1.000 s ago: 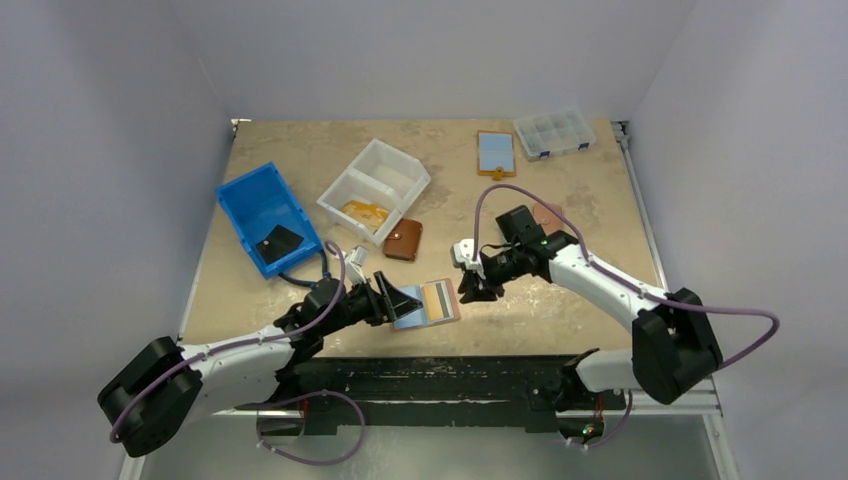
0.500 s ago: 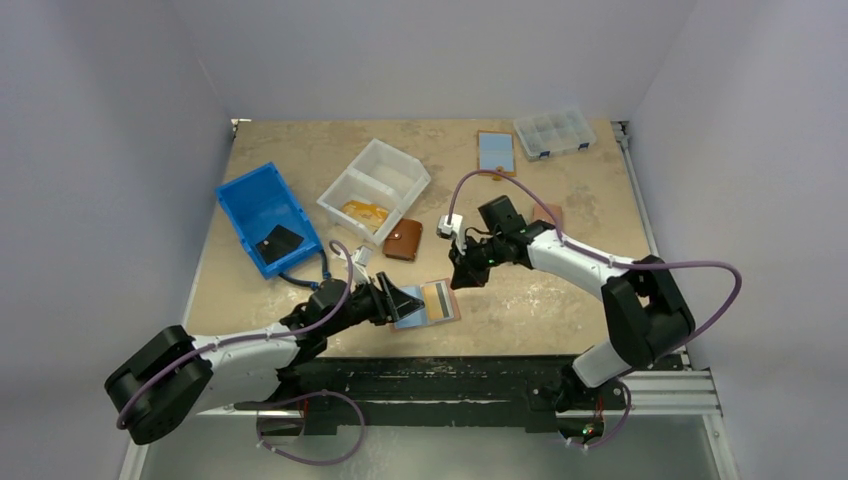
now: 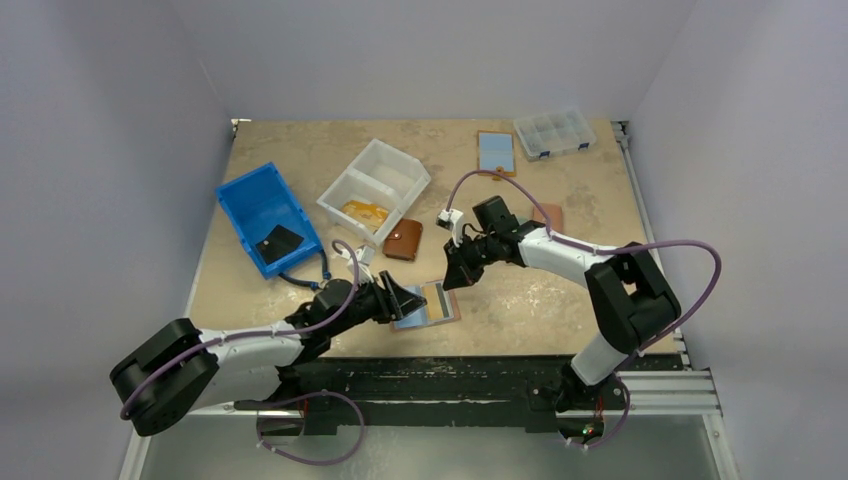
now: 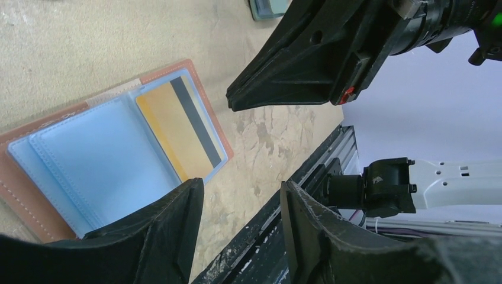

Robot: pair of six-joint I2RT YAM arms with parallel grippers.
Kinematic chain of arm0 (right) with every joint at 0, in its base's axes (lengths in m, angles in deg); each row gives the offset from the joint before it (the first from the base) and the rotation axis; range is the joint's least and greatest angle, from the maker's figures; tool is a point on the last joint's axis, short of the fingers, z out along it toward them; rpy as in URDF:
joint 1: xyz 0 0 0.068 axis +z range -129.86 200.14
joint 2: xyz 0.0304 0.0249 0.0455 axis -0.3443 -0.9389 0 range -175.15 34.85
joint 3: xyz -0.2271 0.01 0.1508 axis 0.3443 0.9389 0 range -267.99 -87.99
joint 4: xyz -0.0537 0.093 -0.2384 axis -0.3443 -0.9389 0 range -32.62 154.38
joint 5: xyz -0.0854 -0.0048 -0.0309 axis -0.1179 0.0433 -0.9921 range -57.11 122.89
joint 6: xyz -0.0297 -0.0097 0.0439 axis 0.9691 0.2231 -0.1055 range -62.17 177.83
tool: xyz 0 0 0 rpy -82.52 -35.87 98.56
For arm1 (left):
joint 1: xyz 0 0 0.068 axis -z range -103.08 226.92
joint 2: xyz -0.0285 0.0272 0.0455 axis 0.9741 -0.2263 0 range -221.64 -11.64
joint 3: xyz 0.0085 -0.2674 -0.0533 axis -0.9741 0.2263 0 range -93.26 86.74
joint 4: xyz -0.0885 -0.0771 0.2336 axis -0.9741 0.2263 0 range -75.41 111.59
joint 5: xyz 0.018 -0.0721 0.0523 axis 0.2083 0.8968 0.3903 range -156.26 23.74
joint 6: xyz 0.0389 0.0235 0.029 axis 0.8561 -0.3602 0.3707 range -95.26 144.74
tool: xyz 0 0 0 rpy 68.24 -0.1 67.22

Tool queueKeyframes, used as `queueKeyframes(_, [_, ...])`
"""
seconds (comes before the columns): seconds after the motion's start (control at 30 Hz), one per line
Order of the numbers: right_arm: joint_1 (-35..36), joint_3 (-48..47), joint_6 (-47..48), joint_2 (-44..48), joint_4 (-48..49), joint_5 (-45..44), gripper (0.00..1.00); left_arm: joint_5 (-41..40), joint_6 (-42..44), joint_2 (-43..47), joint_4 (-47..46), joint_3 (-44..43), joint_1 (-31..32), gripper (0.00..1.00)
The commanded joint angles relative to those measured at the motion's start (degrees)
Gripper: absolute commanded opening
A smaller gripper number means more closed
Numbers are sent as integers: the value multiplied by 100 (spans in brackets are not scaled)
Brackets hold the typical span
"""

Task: Take the credit cards out of the card holder
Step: Remove the credit card from the card holder.

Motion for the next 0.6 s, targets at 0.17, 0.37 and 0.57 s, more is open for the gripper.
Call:
queueKeyframes(0.17, [15, -159, -544, 38, 339, -419, 0, -426, 225, -279, -313, -261, 183, 52])
queueKeyframes(0.37, [11, -150, -635, -50, 289, -784, 0, -625, 242, -547, -345, -400, 304, 48])
queueKeyframes(0.57, [15, -176, -639, -176, 219, -860, 0, -854, 191, -820, -256, -536, 373, 43])
